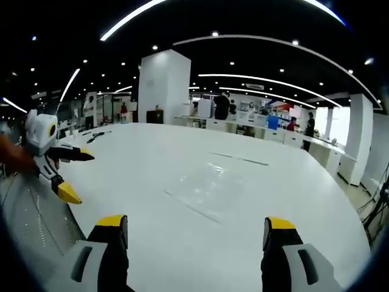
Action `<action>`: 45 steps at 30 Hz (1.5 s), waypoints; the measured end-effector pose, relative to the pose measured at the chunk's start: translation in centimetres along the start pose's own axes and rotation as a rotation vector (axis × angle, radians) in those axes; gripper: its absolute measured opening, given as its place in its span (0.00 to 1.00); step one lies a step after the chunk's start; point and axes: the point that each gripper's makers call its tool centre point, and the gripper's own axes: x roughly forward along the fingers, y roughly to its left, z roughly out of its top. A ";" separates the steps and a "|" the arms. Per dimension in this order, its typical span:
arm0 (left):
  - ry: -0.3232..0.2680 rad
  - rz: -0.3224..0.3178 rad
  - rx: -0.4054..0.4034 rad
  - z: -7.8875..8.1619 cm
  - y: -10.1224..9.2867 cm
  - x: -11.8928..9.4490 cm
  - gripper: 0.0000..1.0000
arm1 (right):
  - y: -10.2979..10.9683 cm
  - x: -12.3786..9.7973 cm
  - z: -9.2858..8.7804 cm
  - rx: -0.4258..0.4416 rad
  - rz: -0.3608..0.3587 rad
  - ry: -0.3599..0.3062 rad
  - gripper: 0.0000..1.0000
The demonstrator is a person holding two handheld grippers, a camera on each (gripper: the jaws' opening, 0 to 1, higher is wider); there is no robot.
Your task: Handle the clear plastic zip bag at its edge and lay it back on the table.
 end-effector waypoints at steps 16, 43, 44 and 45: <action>0.020 -0.038 -0.068 0.9 0.5 0.4 0.99 | -0.2 1.5 1.0 -0.052 0.071 0.031 0.90; 0.039 -0.075 0.019 1.6 0.5 0.6 0.98 | -0.5 5.1 1.1 -0.225 0.175 0.148 0.73; 0.040 -0.078 0.022 1.7 0.2 0.6 0.97 | -0.5 5.2 1.1 -0.232 0.179 0.152 0.73; 0.041 -0.080 0.023 1.7 0.0 0.7 0.97 | -0.3 5.3 1.1 -0.236 0.183 0.154 0.73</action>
